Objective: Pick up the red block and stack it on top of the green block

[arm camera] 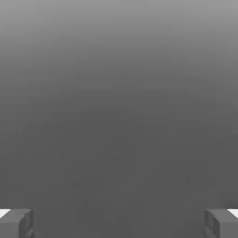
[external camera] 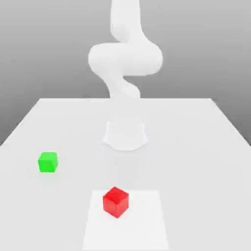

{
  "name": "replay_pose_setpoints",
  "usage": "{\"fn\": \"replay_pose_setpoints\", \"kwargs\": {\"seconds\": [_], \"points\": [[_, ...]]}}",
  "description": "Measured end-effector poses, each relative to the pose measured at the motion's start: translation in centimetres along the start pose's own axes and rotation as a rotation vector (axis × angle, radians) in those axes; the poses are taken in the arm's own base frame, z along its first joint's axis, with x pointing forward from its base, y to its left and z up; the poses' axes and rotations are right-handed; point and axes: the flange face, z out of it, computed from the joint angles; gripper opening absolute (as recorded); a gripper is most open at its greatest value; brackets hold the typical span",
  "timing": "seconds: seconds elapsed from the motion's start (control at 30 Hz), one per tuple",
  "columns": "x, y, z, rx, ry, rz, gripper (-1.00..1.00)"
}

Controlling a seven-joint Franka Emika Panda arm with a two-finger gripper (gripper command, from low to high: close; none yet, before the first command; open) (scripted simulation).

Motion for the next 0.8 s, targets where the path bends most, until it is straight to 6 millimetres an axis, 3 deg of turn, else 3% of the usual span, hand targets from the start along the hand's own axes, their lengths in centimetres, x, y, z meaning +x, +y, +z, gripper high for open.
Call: {"fn": "replay_pose_setpoints", "kwargs": {"seconds": [0.37, 0.8], "points": [[-2.7, 1.4, 10.7, -0.141, -0.109, -0.504, 0.00], [-7.0, 6.3, 21.6, -0.188, -0.337, -1.058, 0.00]]}}
